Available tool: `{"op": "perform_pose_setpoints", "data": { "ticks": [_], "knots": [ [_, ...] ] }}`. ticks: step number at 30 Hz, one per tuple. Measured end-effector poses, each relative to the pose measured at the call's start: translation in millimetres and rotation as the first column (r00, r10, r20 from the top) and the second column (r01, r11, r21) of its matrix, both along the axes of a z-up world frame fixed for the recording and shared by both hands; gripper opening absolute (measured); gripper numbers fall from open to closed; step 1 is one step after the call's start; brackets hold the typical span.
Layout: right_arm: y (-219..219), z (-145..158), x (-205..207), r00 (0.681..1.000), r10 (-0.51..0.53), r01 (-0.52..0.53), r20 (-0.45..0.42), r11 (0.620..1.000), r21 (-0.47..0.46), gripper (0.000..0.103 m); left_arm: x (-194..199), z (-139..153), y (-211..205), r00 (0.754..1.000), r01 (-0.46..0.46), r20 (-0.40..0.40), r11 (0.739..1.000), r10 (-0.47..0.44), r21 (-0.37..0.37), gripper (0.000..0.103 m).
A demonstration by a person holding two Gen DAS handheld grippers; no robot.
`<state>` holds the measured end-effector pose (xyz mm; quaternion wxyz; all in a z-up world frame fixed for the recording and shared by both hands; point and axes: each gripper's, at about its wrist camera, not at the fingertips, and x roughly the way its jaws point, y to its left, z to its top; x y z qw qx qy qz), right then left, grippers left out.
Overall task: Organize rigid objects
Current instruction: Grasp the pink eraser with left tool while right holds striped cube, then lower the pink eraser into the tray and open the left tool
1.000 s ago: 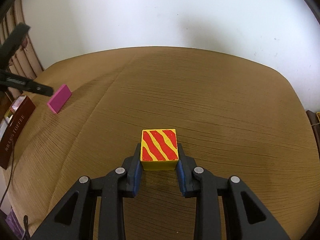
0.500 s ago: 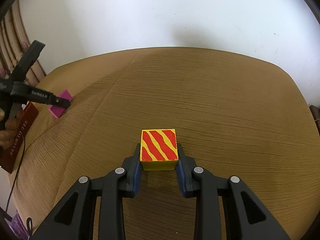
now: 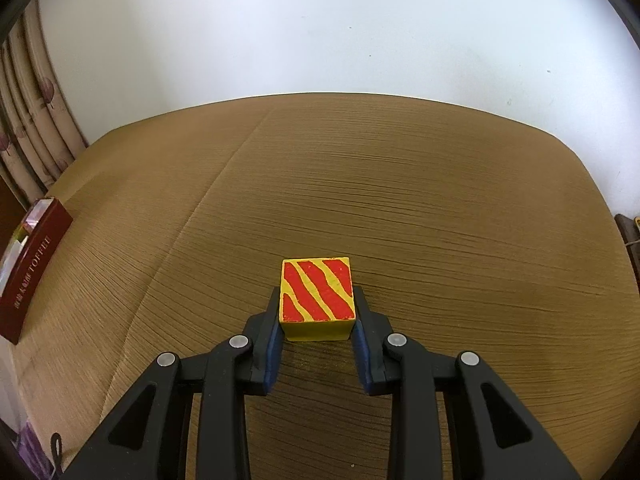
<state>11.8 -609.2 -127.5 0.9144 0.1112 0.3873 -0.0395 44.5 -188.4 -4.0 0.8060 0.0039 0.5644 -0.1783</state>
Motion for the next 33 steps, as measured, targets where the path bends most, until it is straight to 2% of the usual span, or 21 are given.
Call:
{"op": "perform_pose_setpoints", "data": {
  "ticks": [2, 5, 7, 9, 12, 16, 19, 23, 25, 28, 30, 33],
  "knots": [
    [3.8, 0.9, 1.2, 1.0, -0.001, 0.001, -0.003, 1.0, -0.012, 0.027, 7.0, 12.1, 52.3, 0.996, -0.093, 0.017, 0.995, 0.093, 0.027, 0.015],
    [9.4, 1.0, 2.3, 1.0, -0.003, 0.003, -0.008, 1.0, -0.028, 0.027, 13.9, 20.5, 135.3, 0.963, -0.267, 0.065, 0.96, 0.263, 0.079, 0.015],
    [14.0, 0.9, 3.2, 1.0, -0.005, 0.004, -0.013, 0.999, -0.043, 0.027, 27.0, 18.1, 171.9, 0.942, -0.335, 0.046, 0.937, 0.332, 0.1, 0.015],
    [18.4, 1.0, 4.6, 1.0, -0.007, 0.006, -0.017, 0.998, -0.058, 0.027, 33.6, 13.3, 193.0, 0.931, -0.366, 0.04, 0.924, 0.364, 0.108, 0.015],
    [26.3, 1.4, 7.1, 1.0, -0.01, 0.008, -0.023, 0.997, -0.078, 0.027, 44.2, -1.6, 200.9, 0.939, -0.343, 0.045, 0.928, 0.34, 0.146, 0.015],
    [37.8, 1.1, 10.6, 1.0, -0.014, 0.011, -0.028, 0.995, -0.1, 0.027, 53.4, -21.9, 209.1, 0.946, -0.323, 0.025, 0.938, 0.323, 0.129, 0.015],
    [46.0, 1.2, 12.2, 0.999, -0.016, 0.012, -0.03, 0.994, -0.109, 0.027, 60.4, -24.5, 207.9, 0.95, -0.311, 0.021, 0.942, 0.311, 0.122, 0.015],
    [55.1, 1.3, 13.4, 0.999, -0.018, 0.014, -0.031, 0.993, -0.114, 0.027, 66.7, -35.2, 206.8, 0.943, -0.333, 0.033, 0.931, 0.332, 0.149, 0.015],
    [57.1, 1.2, 13.8, 0.999, -0.017, 0.014, -0.031, 0.993, -0.115, 0.027, 64.7, -34.5, 206.3, 0.934, -0.357, 0.063, 0.919, 0.352, 0.166, 0.016],
    [59.3, 3.4, 13.1, 0.999, -0.019, 0.015, -0.031, 0.994, -0.112, 0.027, 54.6, -24.6, 202.5, 0.914, -0.399, 0.157, 0.898, 0.373, 0.186, 0.021],
    [58.6, 4.4, 12.3, 0.999, -0.021, 0.017, -0.031, 0.994, -0.11, 0.027, 44.6, -14.3, 198.0, 0.905, -0.408, 0.222, 0.889, 0.363, 0.207, 0.032],
    [60.7, 4.0, 13.2, 0.999, -0.021, 0.018, -0.031, 0.994, -0.106, 0.027, 25.9, 3.1, 189.1, 0.887, -0.415, 0.312, 0.883, 0.339, 0.221, 0.034]
  ]
}}
